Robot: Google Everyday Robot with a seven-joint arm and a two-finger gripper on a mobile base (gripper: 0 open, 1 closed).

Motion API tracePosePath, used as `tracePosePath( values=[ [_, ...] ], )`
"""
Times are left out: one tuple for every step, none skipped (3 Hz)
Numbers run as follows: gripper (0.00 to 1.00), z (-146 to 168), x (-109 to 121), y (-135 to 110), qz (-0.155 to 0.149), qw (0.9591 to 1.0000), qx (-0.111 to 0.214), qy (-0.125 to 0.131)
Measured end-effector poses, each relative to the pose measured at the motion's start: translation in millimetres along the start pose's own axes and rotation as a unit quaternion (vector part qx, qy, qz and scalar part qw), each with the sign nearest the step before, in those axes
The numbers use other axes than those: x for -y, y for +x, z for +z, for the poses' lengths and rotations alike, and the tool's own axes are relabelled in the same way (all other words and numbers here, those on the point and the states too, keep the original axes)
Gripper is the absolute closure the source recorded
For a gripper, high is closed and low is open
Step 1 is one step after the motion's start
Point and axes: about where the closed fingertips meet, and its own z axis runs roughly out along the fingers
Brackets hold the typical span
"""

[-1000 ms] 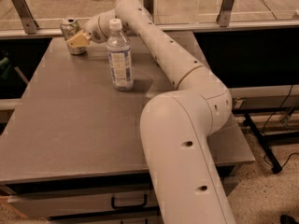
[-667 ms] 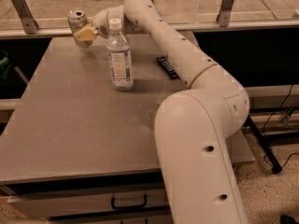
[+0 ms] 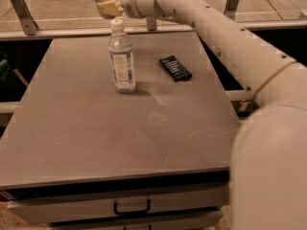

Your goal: Pick 7up can

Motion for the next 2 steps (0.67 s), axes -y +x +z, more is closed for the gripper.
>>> tracePosePath(
  values=[
    [1.0, -75, 18, -37, -0.027, 0.9965, 0.025, 0.075],
    [1.0, -88, 25, -31, -0.028, 0.9942, 0.026, 0.101]
  ],
)
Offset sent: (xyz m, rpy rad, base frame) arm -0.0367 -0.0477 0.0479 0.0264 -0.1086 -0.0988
